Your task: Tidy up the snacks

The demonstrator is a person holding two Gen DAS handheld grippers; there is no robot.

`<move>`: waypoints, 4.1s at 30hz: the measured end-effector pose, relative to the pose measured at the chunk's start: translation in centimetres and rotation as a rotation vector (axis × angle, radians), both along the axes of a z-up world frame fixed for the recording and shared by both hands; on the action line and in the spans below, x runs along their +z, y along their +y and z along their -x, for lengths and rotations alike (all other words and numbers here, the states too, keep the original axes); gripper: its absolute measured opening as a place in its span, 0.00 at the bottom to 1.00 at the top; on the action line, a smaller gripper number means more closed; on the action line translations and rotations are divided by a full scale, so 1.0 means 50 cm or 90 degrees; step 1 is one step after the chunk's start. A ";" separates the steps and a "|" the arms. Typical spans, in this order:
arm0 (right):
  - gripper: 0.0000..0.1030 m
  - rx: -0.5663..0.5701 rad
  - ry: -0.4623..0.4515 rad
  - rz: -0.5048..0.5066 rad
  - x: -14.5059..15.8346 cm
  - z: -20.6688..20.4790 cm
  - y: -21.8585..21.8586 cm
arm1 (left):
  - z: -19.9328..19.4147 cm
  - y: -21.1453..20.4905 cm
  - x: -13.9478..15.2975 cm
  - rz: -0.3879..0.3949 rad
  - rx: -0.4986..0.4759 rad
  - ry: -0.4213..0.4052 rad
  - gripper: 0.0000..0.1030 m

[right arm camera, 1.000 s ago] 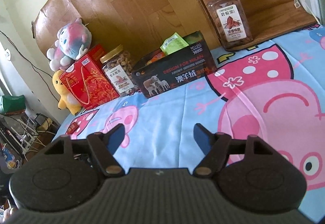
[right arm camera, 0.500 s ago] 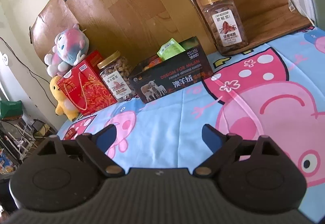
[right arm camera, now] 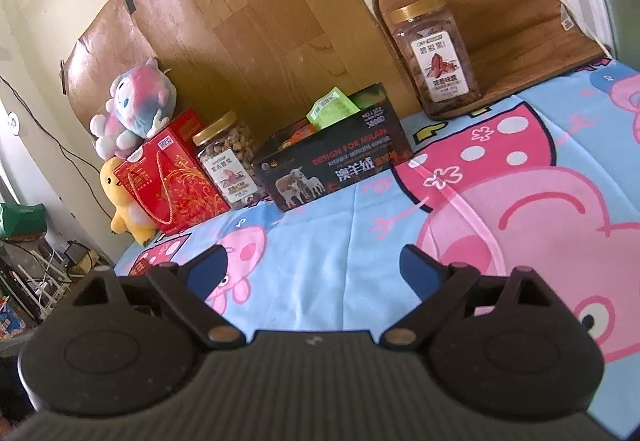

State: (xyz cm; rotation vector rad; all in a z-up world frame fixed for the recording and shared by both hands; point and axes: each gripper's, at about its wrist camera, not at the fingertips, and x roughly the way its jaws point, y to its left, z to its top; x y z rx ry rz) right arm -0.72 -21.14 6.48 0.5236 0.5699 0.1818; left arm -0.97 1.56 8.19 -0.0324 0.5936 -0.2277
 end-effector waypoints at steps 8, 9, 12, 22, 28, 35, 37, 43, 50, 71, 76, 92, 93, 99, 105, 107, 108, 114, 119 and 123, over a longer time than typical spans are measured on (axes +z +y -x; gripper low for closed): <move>0.92 -0.002 -0.007 0.000 0.000 0.019 -0.012 | 0.007 -0.012 0.003 -0.033 0.026 -0.026 1.00; 0.92 -0.004 -0.010 0.002 0.000 0.022 -0.015 | 0.006 -0.014 0.002 -0.033 0.026 -0.023 1.00; 0.92 -0.008 -0.013 0.003 -0.002 0.026 -0.020 | 0.007 -0.025 -0.001 -0.041 0.026 -0.018 1.00; 0.92 0.004 -0.015 -0.009 -0.005 0.052 -0.044 | 0.005 -0.070 -0.013 -0.042 -0.013 0.028 1.00; 0.92 0.003 -0.026 -0.006 -0.005 0.067 -0.061 | 0.009 -0.081 -0.014 -0.059 0.000 0.028 1.00; 0.92 0.004 -0.024 -0.002 -0.009 0.069 -0.063 | 0.006 -0.085 -0.012 -0.093 0.044 0.026 1.00; 0.92 0.006 -0.020 -0.006 -0.012 0.068 -0.061 | 0.004 -0.083 -0.013 -0.089 0.044 0.036 1.00; 0.92 0.011 -0.021 -0.005 -0.011 0.072 -0.054 | -0.002 -0.071 -0.024 -0.088 0.063 0.066 1.00; 0.92 0.019 -0.022 0.003 -0.009 0.073 -0.039 | -0.001 -0.044 -0.044 -0.079 0.089 0.095 1.00; 0.92 0.039 0.010 0.030 -0.029 0.052 -0.004 | -0.024 0.002 -0.107 -0.086 0.124 0.154 1.00; 0.92 0.037 0.014 0.030 -0.031 0.051 -0.002 | -0.029 0.000 -0.111 -0.088 0.116 0.159 1.00; 0.92 0.020 0.012 0.018 -0.039 0.056 -0.013 | -0.026 -0.016 -0.111 -0.101 0.097 0.147 1.00; 0.92 0.019 0.013 0.018 -0.040 0.056 -0.013 | -0.026 -0.018 -0.110 -0.103 0.096 0.146 1.00; 0.92 0.020 0.024 0.016 -0.047 0.056 -0.009 | -0.024 -0.020 -0.110 -0.104 0.088 0.142 1.00; 0.92 0.020 0.017 0.019 -0.044 0.058 -0.008 | -0.021 -0.016 -0.107 -0.105 0.094 0.136 1.00; 0.92 0.020 0.015 0.019 -0.043 0.060 -0.007 | -0.019 -0.016 -0.108 -0.107 0.094 0.137 1.00; 0.92 0.020 0.015 0.019 -0.043 0.060 -0.006 | -0.018 -0.017 -0.109 -0.109 0.094 0.137 1.00; 0.92 0.026 0.014 0.018 -0.044 0.060 -0.001 | -0.017 -0.013 -0.113 -0.112 0.097 0.142 1.00; 0.92 0.030 0.016 0.017 -0.045 0.058 -0.002 | -0.017 -0.014 -0.112 -0.112 0.097 0.145 1.00; 0.92 0.032 0.016 0.015 -0.045 0.058 -0.002 | -0.021 -0.017 -0.114 -0.112 0.091 0.151 1.00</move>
